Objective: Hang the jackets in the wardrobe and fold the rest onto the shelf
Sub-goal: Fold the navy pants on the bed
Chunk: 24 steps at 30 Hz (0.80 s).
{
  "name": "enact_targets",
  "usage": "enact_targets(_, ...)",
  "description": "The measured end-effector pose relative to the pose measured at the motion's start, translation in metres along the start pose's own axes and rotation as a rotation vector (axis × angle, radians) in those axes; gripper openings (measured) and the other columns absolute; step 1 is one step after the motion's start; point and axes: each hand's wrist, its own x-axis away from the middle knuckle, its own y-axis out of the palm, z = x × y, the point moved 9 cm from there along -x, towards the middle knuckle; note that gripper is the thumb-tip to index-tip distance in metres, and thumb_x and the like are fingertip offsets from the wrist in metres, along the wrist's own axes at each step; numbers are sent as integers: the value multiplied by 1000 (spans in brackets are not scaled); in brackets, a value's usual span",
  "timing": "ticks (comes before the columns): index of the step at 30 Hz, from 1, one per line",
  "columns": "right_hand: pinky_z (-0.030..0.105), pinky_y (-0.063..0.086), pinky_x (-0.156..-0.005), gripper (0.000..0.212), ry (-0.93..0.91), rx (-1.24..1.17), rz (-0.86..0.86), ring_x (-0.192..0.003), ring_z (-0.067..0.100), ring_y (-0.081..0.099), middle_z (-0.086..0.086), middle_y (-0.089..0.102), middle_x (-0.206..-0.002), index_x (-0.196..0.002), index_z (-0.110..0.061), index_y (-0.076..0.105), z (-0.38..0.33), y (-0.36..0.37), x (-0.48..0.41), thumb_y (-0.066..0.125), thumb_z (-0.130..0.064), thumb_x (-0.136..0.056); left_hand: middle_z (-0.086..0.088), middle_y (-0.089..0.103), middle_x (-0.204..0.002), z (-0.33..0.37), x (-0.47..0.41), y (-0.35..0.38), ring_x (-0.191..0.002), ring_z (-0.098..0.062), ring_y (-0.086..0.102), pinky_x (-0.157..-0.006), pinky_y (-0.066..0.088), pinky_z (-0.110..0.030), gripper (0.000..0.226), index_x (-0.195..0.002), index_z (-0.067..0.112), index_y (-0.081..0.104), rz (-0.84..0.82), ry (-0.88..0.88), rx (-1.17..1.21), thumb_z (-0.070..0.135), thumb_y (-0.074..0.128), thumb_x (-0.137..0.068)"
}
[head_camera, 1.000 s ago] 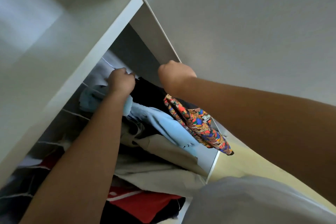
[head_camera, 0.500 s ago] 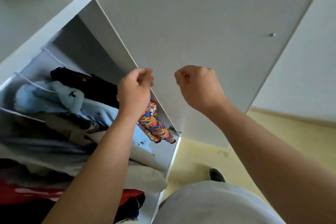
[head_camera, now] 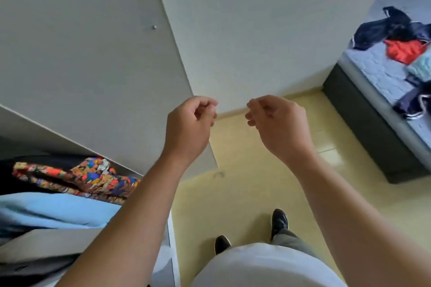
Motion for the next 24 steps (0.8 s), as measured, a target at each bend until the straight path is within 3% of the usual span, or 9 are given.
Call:
enact_targets(7,40,59,-78,27,126,-33,267,-71,4,70,-12,74,-73,-83,-24,73,94,-159,-5,55,-35,-100,9,72,-80,92,-11,159,-68,-9,69,-62,49,-15,15,-102,23,72,-240,145,10,18,58,-100)
enact_targets(15,37,59,-77,26,287,-14,486,-72,3,70,-18,72,-72,-80,-27,72,219,-354,-11,55,-35,-98,8,74,-83,168,-6,374,-64,-12,68,-58,47,-18,16,-98,27,72,-489,117,51,17,59,-99)
enact_targets(24,40,59,-78,20,435,-17,630,-75,11,72,-12,74,-76,-80,-30,70,324,-459,-48,58,-37,-95,2,74,-83,218,-37,546,-56,-7,61,-58,49,-14,16,-98,22,72,-679,105,55,15,58,-99)
